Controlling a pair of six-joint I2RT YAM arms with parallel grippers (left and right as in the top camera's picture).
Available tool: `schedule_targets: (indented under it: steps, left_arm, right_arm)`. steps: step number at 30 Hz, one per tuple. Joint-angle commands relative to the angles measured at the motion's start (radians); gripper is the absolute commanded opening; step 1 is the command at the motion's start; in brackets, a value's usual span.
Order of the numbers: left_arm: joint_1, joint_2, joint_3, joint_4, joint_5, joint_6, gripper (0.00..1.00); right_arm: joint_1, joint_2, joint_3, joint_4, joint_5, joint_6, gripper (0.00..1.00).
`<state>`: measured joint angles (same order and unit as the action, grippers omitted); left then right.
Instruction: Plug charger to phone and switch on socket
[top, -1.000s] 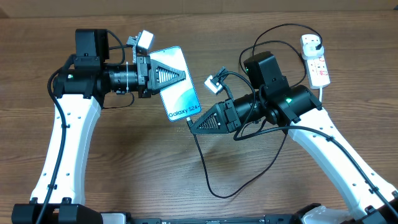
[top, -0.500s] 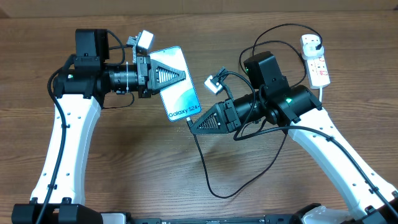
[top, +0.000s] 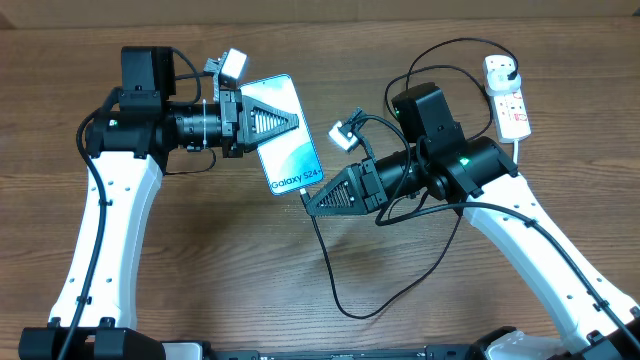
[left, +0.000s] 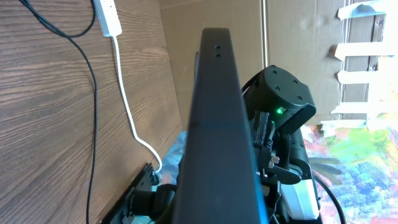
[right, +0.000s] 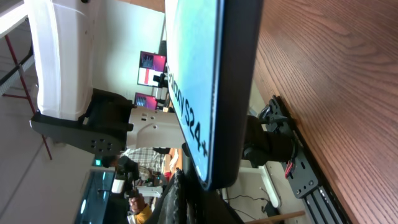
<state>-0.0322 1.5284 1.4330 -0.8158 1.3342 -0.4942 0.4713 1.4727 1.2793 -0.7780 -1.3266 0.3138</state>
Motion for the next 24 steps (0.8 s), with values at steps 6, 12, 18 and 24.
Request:
schedule_targets:
  steps: [6, 12, 18, 24]
  left_arm:
    - [-0.001, -0.002, 0.01, 0.004, 0.053, 0.007, 0.04]
    - [-0.001, -0.002, 0.01, 0.004, 0.053, 0.007, 0.04]
    - [-0.001, -0.002, 0.01, 0.004, 0.054, 0.007, 0.04]
    - [0.001, -0.002, 0.01, 0.005, 0.053, -0.008, 0.04]
  right_arm:
    - [0.01, -0.023, 0.031, 0.011, -0.003, 0.002, 0.04]
    - [0.033, -0.023, 0.031, 0.065, -0.002, 0.035, 0.04]
    - [0.032, -0.023, 0.031, 0.069, -0.001, 0.035, 0.04]
    - [0.032, -0.023, 0.031, 0.042, 0.051, 0.035, 0.04]
